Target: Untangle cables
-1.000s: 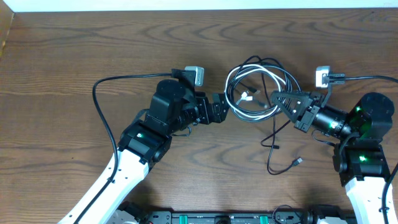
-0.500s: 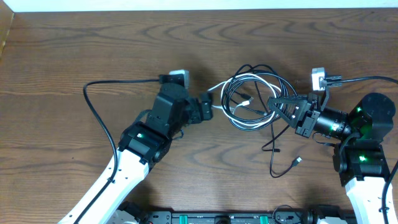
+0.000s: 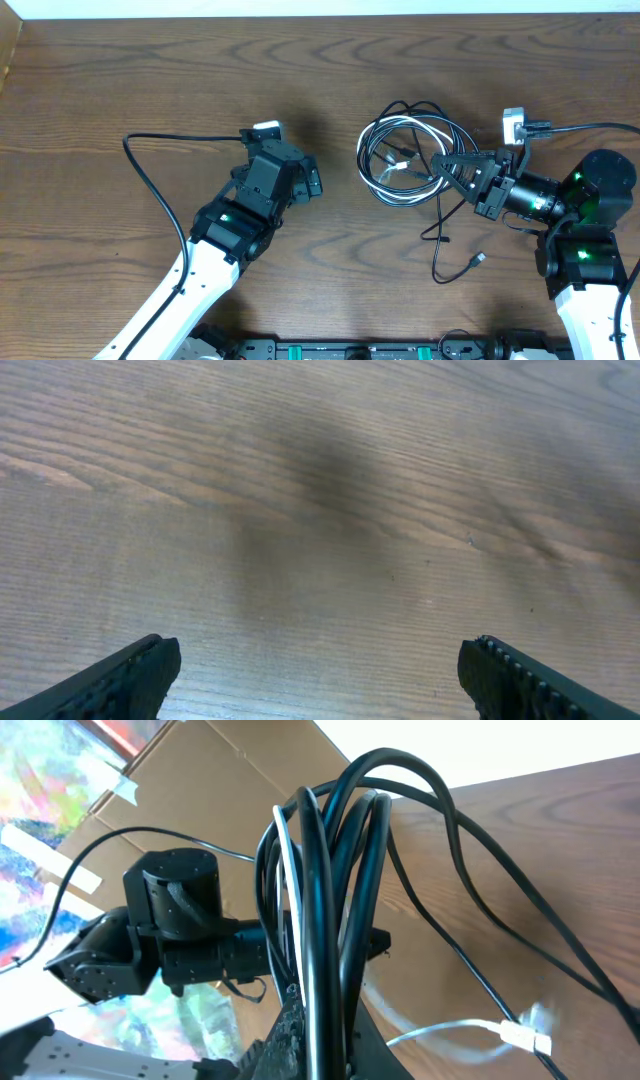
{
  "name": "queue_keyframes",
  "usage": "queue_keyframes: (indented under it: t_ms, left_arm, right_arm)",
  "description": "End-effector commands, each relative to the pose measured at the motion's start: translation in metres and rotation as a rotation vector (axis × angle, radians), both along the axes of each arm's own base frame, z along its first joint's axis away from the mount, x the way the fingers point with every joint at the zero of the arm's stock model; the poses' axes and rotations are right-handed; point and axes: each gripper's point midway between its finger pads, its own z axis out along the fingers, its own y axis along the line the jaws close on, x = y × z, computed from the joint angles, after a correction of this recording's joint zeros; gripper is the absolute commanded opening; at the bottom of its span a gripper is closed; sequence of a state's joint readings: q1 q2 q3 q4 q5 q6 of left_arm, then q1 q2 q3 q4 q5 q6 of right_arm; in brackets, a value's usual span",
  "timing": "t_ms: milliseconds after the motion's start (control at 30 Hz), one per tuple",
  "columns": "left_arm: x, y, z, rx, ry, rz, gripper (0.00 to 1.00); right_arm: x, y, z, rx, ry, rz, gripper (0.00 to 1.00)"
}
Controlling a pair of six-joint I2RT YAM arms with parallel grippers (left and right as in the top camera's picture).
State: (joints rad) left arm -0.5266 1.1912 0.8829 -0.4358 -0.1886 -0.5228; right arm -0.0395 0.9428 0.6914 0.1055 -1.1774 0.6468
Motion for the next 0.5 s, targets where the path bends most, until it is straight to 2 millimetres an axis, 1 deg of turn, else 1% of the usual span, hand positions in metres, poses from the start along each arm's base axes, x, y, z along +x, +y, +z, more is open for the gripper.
queue_keyframes:
  t_ms: [0,100,133,167,267,367,400,467]
  left_arm:
    - [-0.005,-0.006,0.01,-0.042,-0.014,-0.036,0.93]
    - [-0.011,-0.013,0.025,-0.1,-0.04,-0.074,0.94]
    - [-0.014,-0.016,0.031,-0.124,-0.049,-0.093,0.98]
    - [-0.018,-0.02,0.038,-0.155,-0.063,-0.116,1.0]
    - [-0.029,-0.032,0.063,-0.249,-0.112,-0.192,0.97]
    - [-0.04,-0.048,0.089,-0.348,-0.162,-0.286,0.98]
    - [-0.044,-0.054,0.096,-0.381,-0.173,-0.319,0.98]
    - [-0.049,-0.062,0.103,-0.439,-0.166,-0.357,0.98]
  right_arm:
    - [0.003,0.0,0.006,-0.037,-0.09,-0.009,0.01]
    - [0.011,-0.004,0.002,-0.051,-0.08,-0.068,0.01]
    - [0.014,-0.006,0.002,-0.055,-0.077,-0.086,0.01]
    - [0.016,-0.007,0.001,-0.057,-0.077,-0.098,0.01]
    - [0.017,-0.008,0.001,-0.069,-0.097,-0.106,0.01]
    - [0.017,-0.008,0.001,-0.071,-0.1,-0.105,0.01]
    - [0.017,-0.008,0.001,-0.073,-0.105,-0.102,0.01]
    - [0.016,-0.007,0.001,-0.08,-0.121,-0.093,0.01]
